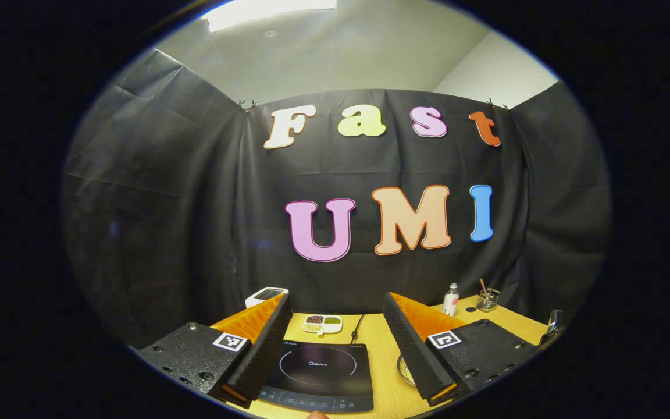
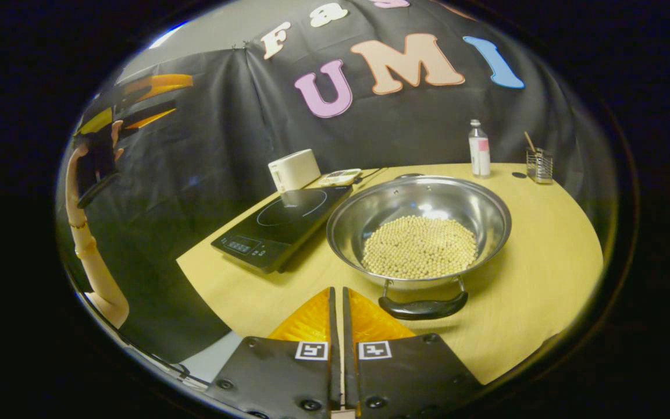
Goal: First push the handle of the pot to place it horizontally, then grasp the pot with both hands and set it on the induction cooktop.
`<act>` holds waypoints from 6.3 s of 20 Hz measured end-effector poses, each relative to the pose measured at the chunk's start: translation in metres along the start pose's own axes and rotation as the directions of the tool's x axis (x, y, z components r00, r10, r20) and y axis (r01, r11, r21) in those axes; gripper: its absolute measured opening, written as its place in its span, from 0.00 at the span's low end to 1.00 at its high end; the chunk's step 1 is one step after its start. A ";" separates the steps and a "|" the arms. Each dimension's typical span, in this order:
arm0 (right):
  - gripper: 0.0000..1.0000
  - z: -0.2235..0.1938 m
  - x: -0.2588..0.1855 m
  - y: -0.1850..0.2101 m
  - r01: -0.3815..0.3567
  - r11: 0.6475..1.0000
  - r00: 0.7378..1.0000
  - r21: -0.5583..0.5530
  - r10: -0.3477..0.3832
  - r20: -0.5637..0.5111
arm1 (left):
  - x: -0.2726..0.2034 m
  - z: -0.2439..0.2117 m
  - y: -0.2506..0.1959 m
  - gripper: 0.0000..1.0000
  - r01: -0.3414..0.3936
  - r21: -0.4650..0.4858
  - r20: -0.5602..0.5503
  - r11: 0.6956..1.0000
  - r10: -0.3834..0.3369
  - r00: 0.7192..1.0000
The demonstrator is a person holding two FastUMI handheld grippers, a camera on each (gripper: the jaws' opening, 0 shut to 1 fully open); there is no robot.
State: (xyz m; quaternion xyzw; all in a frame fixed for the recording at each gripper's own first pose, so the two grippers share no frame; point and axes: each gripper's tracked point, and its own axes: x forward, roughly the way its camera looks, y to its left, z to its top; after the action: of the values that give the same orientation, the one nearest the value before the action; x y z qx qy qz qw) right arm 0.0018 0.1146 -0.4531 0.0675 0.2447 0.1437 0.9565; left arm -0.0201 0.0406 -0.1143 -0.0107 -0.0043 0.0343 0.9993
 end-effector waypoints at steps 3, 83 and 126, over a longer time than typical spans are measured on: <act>0.05 -0.004 0.004 -0.015 0.050 0.999 0.999 -0.003 -0.050 -0.014 | -0.001 -0.002 0.005 0.97 -0.014 0.004 0.000 1.000 0.014 1.000; 0.88 0.098 0.034 -0.249 0.092 0.833 0.994 0.546 -0.111 0.002 | 0.082 -0.322 -0.131 0.96 0.088 -0.539 -0.660 0.838 -0.484 0.575; 0.47 0.069 -0.001 -0.151 0.180 0.851 0.979 0.493 -0.206 -0.001 | 0.027 -0.319 -0.110 0.49 0.093 -0.443 -0.739 0.892 -0.422 0.524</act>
State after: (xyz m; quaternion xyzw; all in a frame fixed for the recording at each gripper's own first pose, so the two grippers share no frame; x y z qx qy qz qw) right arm 0.0709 -0.0327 -0.4227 0.2865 0.2537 -0.0215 0.9236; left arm 0.0172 -0.0739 -0.4305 -0.2020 0.4522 -0.1268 0.8594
